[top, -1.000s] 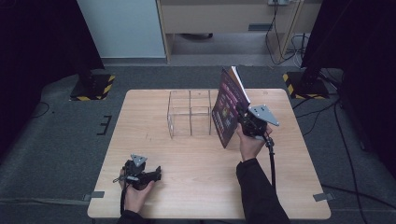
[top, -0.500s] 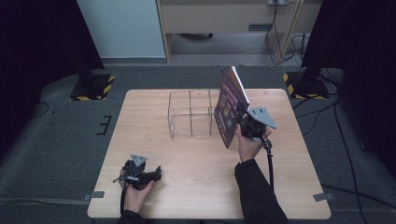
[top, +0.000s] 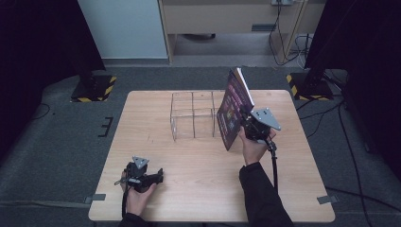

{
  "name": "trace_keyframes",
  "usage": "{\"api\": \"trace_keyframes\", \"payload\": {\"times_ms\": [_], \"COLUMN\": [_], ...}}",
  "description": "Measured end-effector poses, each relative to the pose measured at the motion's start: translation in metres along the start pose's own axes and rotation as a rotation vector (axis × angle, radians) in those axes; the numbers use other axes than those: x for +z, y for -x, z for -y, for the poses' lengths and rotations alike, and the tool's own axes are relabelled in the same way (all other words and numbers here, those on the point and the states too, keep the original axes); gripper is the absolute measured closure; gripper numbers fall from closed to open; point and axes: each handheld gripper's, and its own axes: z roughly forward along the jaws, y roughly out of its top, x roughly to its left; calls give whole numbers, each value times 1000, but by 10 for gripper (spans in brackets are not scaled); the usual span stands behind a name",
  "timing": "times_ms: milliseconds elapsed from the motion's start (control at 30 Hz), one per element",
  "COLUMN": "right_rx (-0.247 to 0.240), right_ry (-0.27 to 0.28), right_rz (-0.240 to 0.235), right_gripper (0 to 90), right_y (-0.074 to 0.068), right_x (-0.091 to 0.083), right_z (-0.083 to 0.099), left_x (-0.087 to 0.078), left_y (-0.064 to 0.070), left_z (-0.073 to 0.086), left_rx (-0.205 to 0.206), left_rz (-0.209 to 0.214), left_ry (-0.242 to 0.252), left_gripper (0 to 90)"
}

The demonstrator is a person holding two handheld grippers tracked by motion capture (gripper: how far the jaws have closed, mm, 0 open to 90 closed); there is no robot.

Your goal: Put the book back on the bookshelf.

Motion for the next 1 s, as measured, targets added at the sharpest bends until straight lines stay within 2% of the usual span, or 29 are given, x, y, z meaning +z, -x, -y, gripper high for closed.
{"api": "trace_keyframes", "payload": {"times_ms": [467, 567, 667, 833, 1000], "right_rx": [-3, 1, 11, 22, 32], "right_ry": [8, 6, 4, -12, -47], "right_rz": [-2, -7, -9, -45, -119], "right_gripper": [622, 547, 433, 291, 202], "right_y": [2, 3, 5, 10, 18], "right_x": [-1, -1, 0, -4, -17], "right_z": [-2, -1, -1, -1, 2], "left_x": [0, 0, 0, 0, 0], "left_y": [0, 0, 0, 0, 0], "left_z": [0, 0, 0, 0, 0], "left_rx": [0, 0, 0, 0, 0], "left_rz": [0, 0, 0, 0, 0], "left_ry": [0, 0, 0, 0, 0], "left_gripper": [62, 62, 62, 62, 62]}}
